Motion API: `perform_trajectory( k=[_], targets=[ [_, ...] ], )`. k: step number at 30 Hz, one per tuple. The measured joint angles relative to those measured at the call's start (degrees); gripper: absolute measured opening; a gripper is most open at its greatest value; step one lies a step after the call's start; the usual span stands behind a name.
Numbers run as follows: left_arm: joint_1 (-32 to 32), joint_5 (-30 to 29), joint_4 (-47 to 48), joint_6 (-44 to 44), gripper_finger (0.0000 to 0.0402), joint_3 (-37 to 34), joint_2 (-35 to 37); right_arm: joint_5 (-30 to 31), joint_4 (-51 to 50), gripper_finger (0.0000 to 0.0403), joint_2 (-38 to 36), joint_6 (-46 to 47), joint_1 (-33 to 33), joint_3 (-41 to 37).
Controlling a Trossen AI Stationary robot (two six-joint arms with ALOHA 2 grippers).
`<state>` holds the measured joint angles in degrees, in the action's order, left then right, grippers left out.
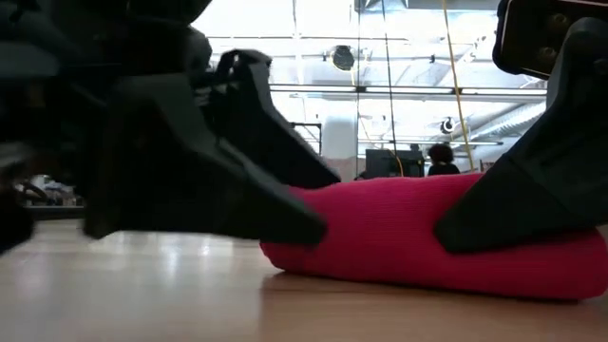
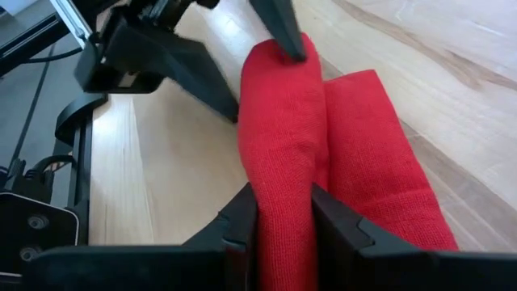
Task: Roll napkin
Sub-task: Roll the red napkin
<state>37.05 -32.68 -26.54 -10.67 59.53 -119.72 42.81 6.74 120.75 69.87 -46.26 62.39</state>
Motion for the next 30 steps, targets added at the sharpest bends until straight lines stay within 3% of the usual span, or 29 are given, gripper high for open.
perform_trajectory(
  k=[6, 11, 15, 20, 24, 30],
  targets=[
    [-1.35, 5.03, 3.6, 2.9, 0.0254, 0.0, 0.0, 0.02, 0.0, 0.007, 0.0, 0.25, 0.02, 0.0],
    [-3.26, 10.73, 3.97, 8.3, 0.0249, 0.0, 0.07, 0.04, -0.02, 0.007, 0.0, 0.63, 0.02, 0.0],
    [-5.14, 13.9, 4.03, 10.81, 0.0205, 0.0, 0.09, 0.06, 0.0, 0.007, 0.0, 0.33, 0.02, 0.0],
    [-7.75, 21.44, 4.2, 10.44, 0.011, 0.06, 0.24, 1.14, -0.03, 0.0078, 0.01, -1.23, -0.1, -0.02],
    [-9.36, 26.23, 4.89, 10.46, 0.0053, 0.16, 0.33, 0.04, -0.79, 0.0126, -0.79, -6.34, -0.48, -0.07],
    [-11.13, 31.28, 5.35, 13.3, 0.0053, 0.2, 0.31, 0.11, -4.84, 0.0243, -3.46, -20.84, -3.17, -0.31]
  ],
)
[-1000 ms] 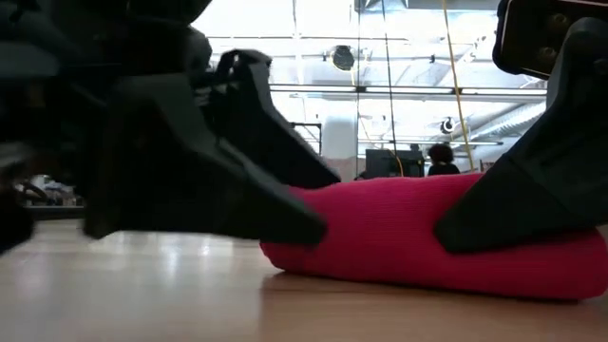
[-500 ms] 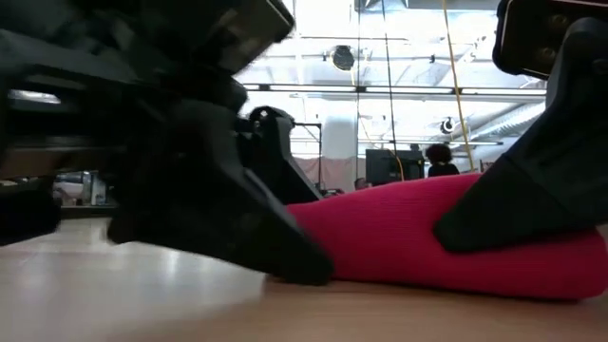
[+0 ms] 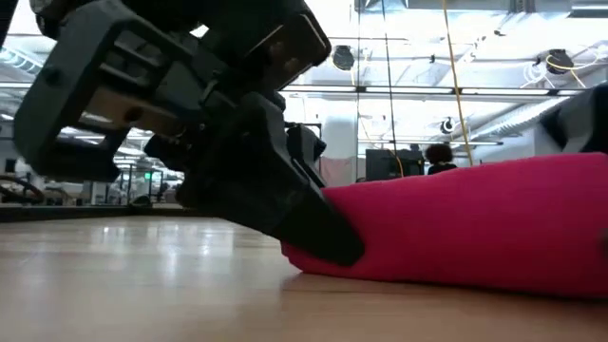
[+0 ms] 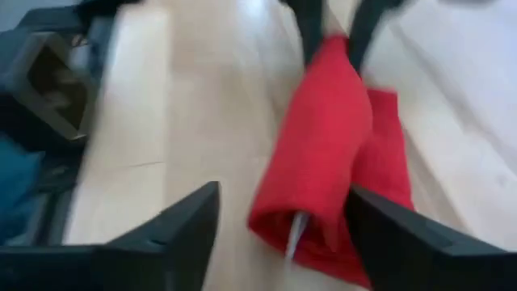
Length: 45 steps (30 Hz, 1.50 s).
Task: Roll napkin
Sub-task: Roll the red napkin
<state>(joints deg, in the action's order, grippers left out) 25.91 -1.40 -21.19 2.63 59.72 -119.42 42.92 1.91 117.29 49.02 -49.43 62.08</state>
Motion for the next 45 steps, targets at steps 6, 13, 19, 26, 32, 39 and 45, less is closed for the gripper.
perform_trajectory(
  k=[6, 13, 19, 26, 32, 39, 45],
  targets=[
    [-1.6, 5.46, 0.22, 4.2, 0.0062, -0.04, -0.04, 8.67, -0.38, 0.031, -0.3, -9.06, -5.22, 0.11],
    [-2.88, 9.21, 0.25, 8.33, 0.0065, -0.1, -0.11, 15.34, 4.42, 0.0309, 1.0, -21.2, -8.14, 0.22],
    [-3.8, 11.23, -0.13, 11.06, 0.0066, -0.15, -0.15, 17.17, 12.03, 0.0306, 4.57, -23.24, -5.11, 0.22],
    [-3.78, 11.38, -0.86, 12.05, 0.0067, -0.19, -0.2, 17.22, 12.12, 0.0272, 5.23, -17.33, -3.63, 0.26],
    [-3.78, 11.27, -0.9, 12.05, 0.0068, -0.2, -0.22, 15.39, 10.98, 0.0226, 5.23, -12.42, -3.34, 0.26],
    [-3.71, 9.63, -1.06, 12.01, 0.0068, -0.2, -0.22, 13.74, 9.37, 0.0217, 5.19, -8.86, -3.32, 0.28],
    [-3.22, 7.77, -1.63, 10.1, 0.0082, -0.24, -0.26, 13.35, 9.38, 0.0217, 5.2, -8.86, -3.31, 0.28]
  ],
)
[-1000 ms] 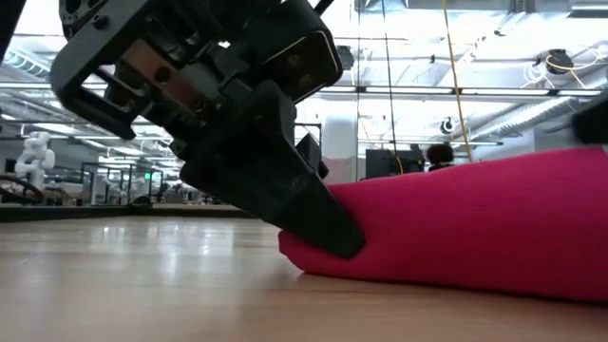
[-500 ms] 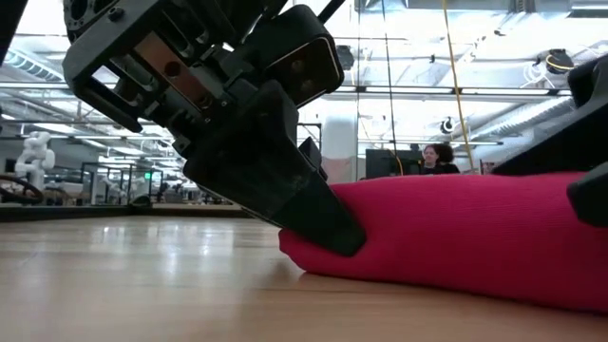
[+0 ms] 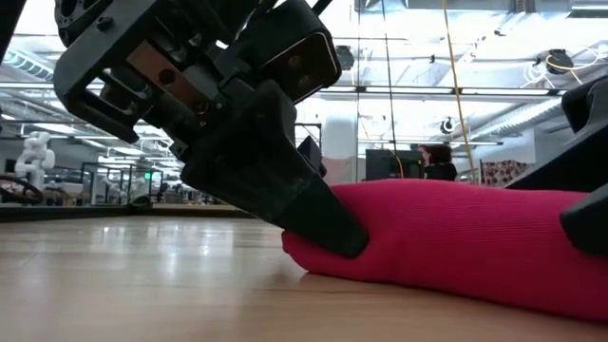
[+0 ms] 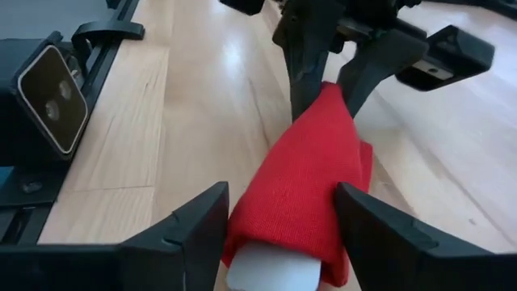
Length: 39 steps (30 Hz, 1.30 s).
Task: Roll napkin
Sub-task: Roll the red napkin
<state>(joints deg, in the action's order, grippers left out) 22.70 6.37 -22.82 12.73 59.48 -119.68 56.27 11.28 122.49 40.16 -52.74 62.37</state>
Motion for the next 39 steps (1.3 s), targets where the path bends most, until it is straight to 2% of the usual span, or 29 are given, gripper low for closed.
perform_trajectory(
  k=[13, 18, 22, 24, 26, 29, 32, 35, 39],
  targets=[
    [0.21, -0.39, 0.35, -1.22, 0.024, -0.02, 0.91, -0.92, 1.91, 0.0217, 3.68, 4.24, 0.29, 0.2],
    [0.05, -2.19, 11.76, -4.24, 0.0268, -0.2, 5.39, -1.58, 1.88, 0.0217, 3.7, 4.11, 0.32, 0.2],
    [0.32, -8.09, 21.17, -7.11, 0.027, -0.17, 10.86, -1.68, 1.66, 0.0217, 3.75, 4.05, 0.32, 0.17],
    [0.61, -9.24, 23.61, -8.25, 0.027, -0.2, 13.4, -1.75, 1.64, 0.0217, 3.77, 3.96, 0.32, 0.13],
    [1.25, -9.23, 21.37, -9.32, 0.027, -0.2, 15.13, -1.76, 1.51, 0.0217, 3.79, 3.98, 0.32, 0.13],
    [2.9, -8.57, 10.8, -12.04, 0.0268, -0.18, 15.05, -1.81, 1.47, 0.0217, 3.81, 3.9, 0.32, 0.09],
    [4.67, -6.56, -1.25, -15.59, 0.0245, -0.02, 11.03, -1.79, 1.45, 0.0217, 3.83, 3.78, 0.32, 0.09],
    [5.38, -6.06, -6.55, -16.14, 0.0189, -0.13, 6.3, -1.79, 1.43, 0.0217, 3.86, 3.78, 0.32, 0.09],
    [3.96, -6.51, -11.66, -15.63, 0.0087, -0.13, 0.85, -1.79, 1.47, 0.0217, 3.86, 3.9, 0.32, 0.07]
  ],
)
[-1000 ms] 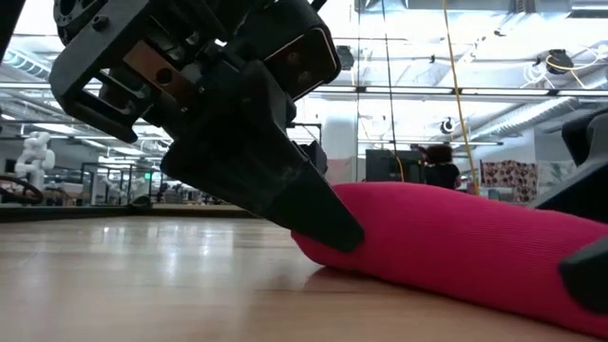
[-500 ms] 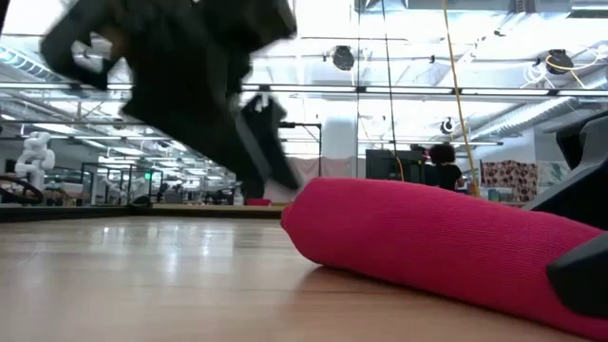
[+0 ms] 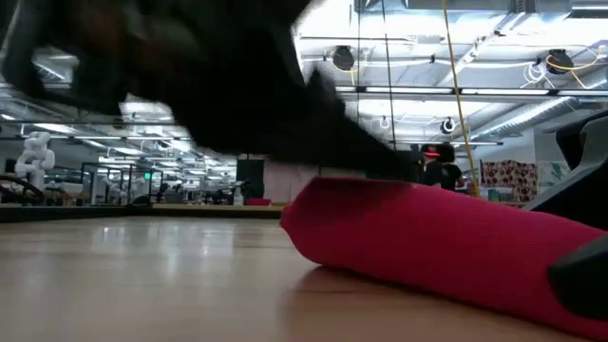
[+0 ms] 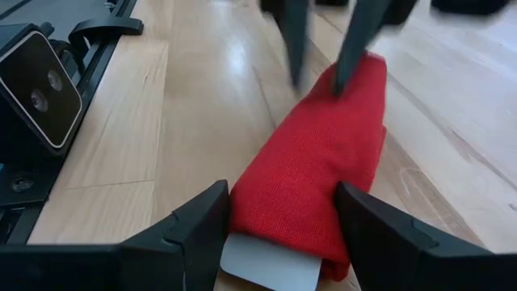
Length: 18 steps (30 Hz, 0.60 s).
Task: Roll napkin
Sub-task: Roll the red napkin
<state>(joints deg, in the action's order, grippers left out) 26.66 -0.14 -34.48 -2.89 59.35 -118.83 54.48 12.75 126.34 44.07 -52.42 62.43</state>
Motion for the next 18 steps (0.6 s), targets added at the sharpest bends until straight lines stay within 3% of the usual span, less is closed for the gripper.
perform_trajectory(
  k=[4, 18],
  targets=[
    [-1.8, 0.2, -3.27, 1.07, 0.0011, 0.03, -3.44, 0.0, 0.2, 0.0217, 0.0, -0.09, 0.0, 0.0],
    [-2.15, 1.16, -3.25, 4.0, 0.0006, -1.99, -4.2, 0.47, 0.28, 0.0217, -1.97, 0.85, -0.73, -0.25]
  ],
)
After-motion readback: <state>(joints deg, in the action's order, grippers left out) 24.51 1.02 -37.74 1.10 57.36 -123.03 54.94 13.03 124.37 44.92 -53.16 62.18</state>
